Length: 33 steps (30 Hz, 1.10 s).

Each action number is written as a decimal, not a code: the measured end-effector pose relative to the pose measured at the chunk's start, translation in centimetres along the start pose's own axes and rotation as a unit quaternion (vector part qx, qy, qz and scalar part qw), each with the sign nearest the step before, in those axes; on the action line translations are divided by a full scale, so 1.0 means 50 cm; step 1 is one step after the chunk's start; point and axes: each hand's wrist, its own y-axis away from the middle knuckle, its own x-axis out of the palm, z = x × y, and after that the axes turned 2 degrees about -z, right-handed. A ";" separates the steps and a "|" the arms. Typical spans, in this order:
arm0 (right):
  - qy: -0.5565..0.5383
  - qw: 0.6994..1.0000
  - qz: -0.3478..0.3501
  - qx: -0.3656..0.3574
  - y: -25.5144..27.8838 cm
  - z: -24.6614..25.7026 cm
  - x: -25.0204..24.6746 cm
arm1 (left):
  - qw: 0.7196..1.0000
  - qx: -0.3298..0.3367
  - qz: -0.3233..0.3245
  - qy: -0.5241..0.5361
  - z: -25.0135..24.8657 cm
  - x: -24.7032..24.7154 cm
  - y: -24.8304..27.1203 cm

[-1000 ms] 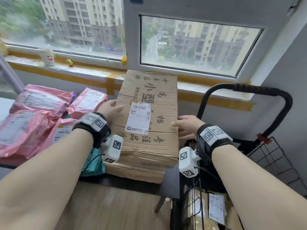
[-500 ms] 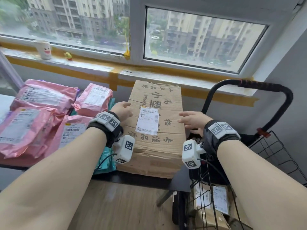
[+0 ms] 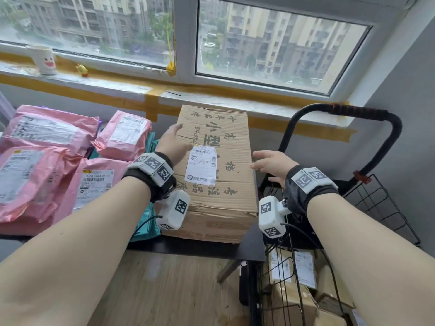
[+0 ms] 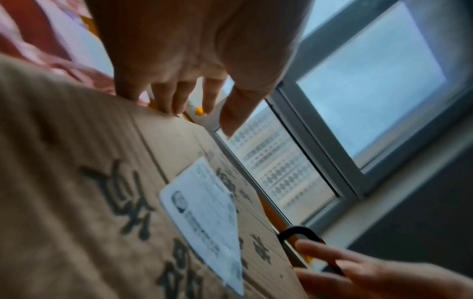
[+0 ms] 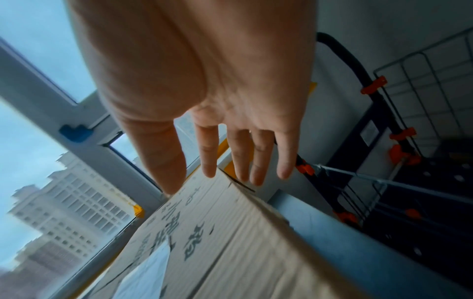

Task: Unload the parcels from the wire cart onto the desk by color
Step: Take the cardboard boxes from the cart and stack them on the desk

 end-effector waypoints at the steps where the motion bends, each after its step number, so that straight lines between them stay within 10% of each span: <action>1: 0.002 1.000 -0.011 -0.003 0.005 -0.001 -0.013 | 0.999 0.032 -0.008 -0.009 -0.025 0.009 0.005; 9: -0.016 0.993 -0.113 0.017 0.118 -0.067 -0.159 | 0.974 0.186 0.117 -0.045 -0.213 0.206 0.055; 17: -0.012 0.975 -0.187 0.118 0.225 -0.273 -0.317 | 0.934 0.202 0.285 -0.070 -0.260 0.455 0.136; 33: -0.140 0.951 -0.085 0.263 0.010 -0.773 -0.570 | 0.932 -0.020 0.314 -0.181 -0.151 0.996 0.125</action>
